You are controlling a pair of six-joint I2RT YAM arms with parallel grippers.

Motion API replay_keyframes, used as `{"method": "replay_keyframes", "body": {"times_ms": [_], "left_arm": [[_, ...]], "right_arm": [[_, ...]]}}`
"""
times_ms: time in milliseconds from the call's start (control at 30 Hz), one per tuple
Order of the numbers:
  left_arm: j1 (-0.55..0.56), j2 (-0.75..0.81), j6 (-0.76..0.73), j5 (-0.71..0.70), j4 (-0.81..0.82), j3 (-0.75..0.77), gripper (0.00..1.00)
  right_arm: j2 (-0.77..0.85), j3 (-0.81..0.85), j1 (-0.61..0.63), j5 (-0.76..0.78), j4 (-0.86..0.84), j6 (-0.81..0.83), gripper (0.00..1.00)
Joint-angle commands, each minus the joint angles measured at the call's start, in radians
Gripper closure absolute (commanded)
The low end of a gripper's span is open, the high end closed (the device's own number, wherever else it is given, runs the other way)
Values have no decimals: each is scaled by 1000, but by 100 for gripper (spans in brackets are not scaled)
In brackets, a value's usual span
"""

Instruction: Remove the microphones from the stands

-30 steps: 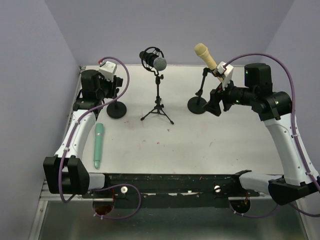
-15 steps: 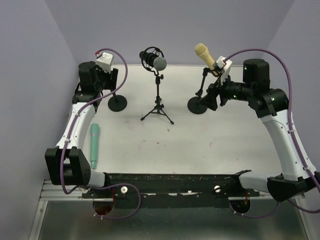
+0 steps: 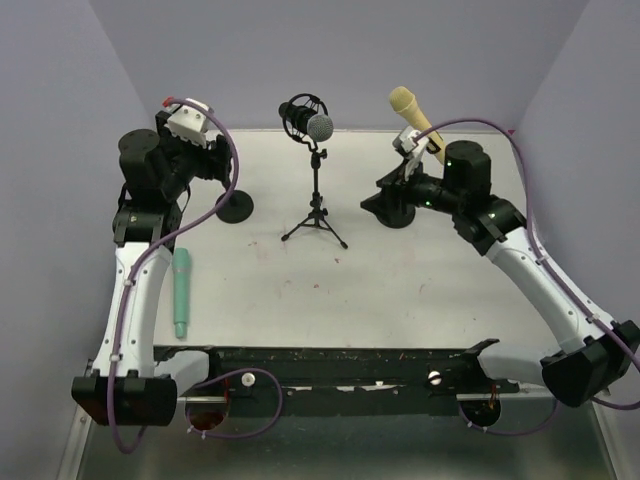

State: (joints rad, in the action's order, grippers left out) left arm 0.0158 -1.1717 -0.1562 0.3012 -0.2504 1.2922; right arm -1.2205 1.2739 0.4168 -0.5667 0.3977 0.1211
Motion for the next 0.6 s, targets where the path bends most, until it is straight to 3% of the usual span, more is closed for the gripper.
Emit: {"method": "replay_keyframes", "body": {"times_ms": [0, 100, 167, 400, 567], "left_arm": [[-2, 102, 49, 131, -98, 47, 9], [-2, 158, 67, 160, -105, 38, 8], [-2, 185, 55, 173, -125, 36, 7], [-54, 237, 7, 185, -199, 44, 7], [-100, 247, 7, 205, -214, 62, 7]], "right_arm": [[-28, -63, 161, 261, -310, -14, 27], [-65, -97, 261, 463, -432, -38, 23], [-86, -120, 287, 559, -520, -81, 0], [-206, -176, 315, 652, -795, -167, 1], [-289, -171, 318, 651, -875, -247, 15]]}}
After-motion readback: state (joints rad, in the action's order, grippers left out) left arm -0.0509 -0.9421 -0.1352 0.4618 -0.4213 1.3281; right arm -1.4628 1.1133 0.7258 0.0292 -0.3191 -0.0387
